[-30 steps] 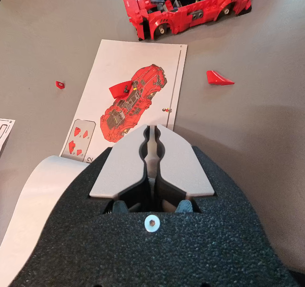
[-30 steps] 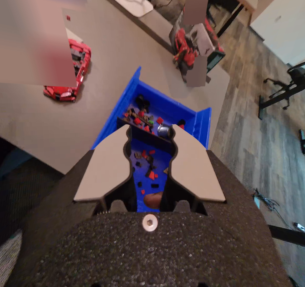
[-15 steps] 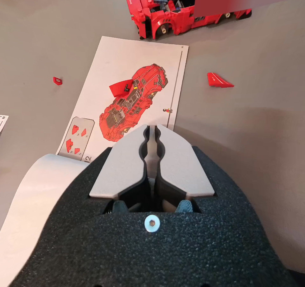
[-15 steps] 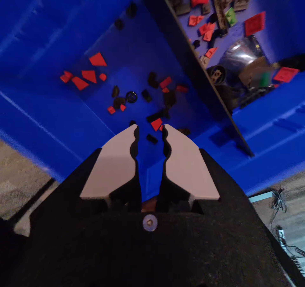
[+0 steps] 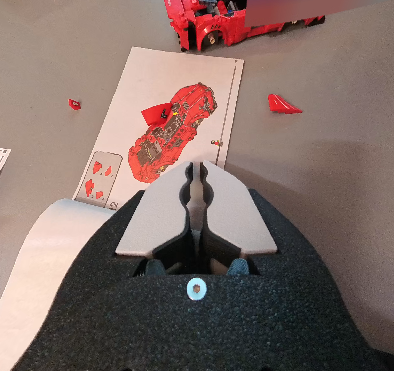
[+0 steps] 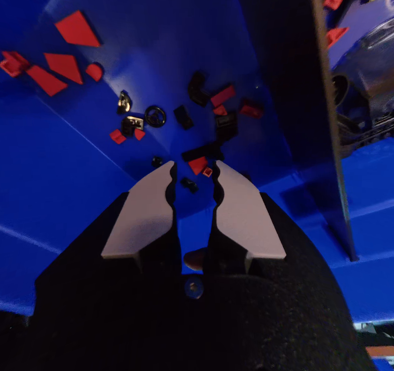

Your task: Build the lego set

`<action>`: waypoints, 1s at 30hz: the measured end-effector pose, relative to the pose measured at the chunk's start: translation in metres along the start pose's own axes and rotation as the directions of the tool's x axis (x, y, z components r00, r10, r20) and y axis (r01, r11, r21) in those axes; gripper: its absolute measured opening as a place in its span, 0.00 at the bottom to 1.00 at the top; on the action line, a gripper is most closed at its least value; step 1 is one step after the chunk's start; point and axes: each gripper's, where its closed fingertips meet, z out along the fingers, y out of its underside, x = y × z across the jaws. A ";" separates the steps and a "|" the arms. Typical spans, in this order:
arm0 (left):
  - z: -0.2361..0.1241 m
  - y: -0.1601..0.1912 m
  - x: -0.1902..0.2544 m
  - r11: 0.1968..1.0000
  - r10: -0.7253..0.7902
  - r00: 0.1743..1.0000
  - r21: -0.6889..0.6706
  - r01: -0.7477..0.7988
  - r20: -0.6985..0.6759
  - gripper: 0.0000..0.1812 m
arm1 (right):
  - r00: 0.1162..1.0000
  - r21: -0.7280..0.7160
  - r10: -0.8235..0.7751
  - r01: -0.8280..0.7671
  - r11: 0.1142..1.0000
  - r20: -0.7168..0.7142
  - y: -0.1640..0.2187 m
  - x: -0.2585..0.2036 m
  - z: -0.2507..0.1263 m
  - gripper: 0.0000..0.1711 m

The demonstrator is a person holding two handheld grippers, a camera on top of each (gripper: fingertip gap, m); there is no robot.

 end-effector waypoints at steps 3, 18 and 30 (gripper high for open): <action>0.000 0.000 0.000 1.000 0.009 1.000 0.001 -0.009 0.008 0.03 | 1.000 0.013 0.006 -0.006 1.000 -0.016 -0.001 0.004 0.001 0.13; 0.000 0.000 0.001 1.000 0.012 1.000 0.004 -0.012 0.000 0.03 | 0.974 0.621 0.205 -0.102 0.777 -0.096 -0.205 -0.063 -0.142 0.10; 0.000 0.000 0.001 1.000 0.013 1.000 0.007 -0.013 0.001 0.03 | 0.905 0.412 0.411 -0.416 0.811 0.105 -0.245 -0.081 -0.028 0.25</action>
